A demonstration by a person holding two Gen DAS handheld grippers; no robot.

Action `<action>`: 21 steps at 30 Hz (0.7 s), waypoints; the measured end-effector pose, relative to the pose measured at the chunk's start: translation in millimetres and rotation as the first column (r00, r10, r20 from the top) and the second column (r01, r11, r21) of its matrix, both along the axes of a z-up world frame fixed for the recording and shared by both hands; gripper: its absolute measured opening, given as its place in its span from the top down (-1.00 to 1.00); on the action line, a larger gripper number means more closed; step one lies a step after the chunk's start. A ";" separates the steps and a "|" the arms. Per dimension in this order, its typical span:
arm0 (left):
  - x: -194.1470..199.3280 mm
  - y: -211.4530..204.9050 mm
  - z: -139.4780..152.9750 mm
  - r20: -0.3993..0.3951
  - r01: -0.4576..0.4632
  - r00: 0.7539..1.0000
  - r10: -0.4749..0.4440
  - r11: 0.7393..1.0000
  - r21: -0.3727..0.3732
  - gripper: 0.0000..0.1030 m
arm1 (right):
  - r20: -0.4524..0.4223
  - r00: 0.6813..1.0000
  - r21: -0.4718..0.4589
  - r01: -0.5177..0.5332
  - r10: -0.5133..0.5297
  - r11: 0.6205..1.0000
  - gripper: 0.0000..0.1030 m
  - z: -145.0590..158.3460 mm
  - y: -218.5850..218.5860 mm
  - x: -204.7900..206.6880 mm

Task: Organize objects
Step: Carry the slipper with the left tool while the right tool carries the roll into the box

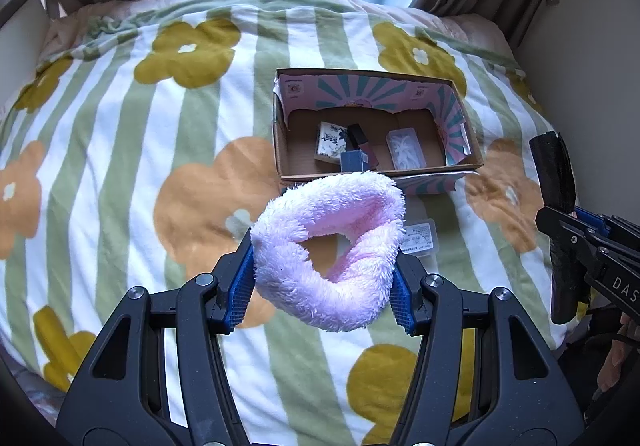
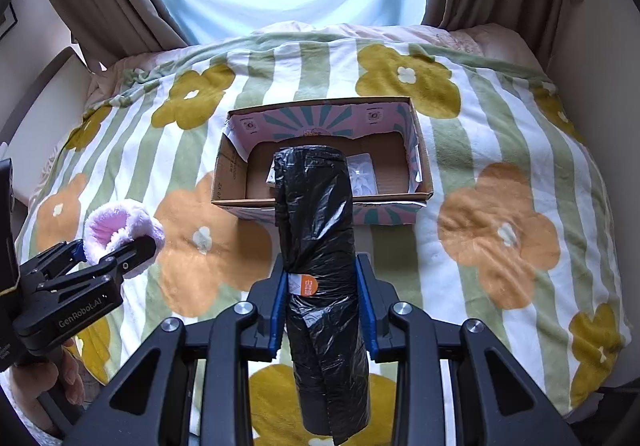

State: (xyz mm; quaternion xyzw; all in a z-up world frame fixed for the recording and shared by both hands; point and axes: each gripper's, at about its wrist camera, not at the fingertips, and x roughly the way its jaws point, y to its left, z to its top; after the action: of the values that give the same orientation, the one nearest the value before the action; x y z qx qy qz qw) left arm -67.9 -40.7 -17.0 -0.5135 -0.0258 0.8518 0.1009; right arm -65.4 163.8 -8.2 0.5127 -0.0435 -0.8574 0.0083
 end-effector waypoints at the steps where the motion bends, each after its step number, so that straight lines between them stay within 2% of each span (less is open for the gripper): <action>1: -0.5 0.6 1.4 -0.002 0.002 1.000 -0.002 1.000 0.002 -0.04 | -0.002 1.000 0.002 0.004 -0.004 1.000 0.45 1.3 0.6 0.0; 12: -18.0 12.9 5.2 0.006 0.042 0.999 -0.042 0.999 0.002 -0.04 | -0.016 0.999 -0.008 0.049 -0.049 0.999 0.45 9.9 9.1 -11.3; 21: -72.4 22.1 11.1 -0.021 0.077 0.997 -0.077 0.997 -0.016 -0.04 | -0.030 0.994 -0.023 0.109 -0.110 0.994 0.45 14.6 22.7 -54.7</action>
State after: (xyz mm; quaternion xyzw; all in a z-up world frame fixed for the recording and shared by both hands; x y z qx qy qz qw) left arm -140.3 -18.6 -6.0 -0.5057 0.0018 0.8529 0.1301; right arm -120.0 186.5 6.4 0.4961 -0.0806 -0.8639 -0.0326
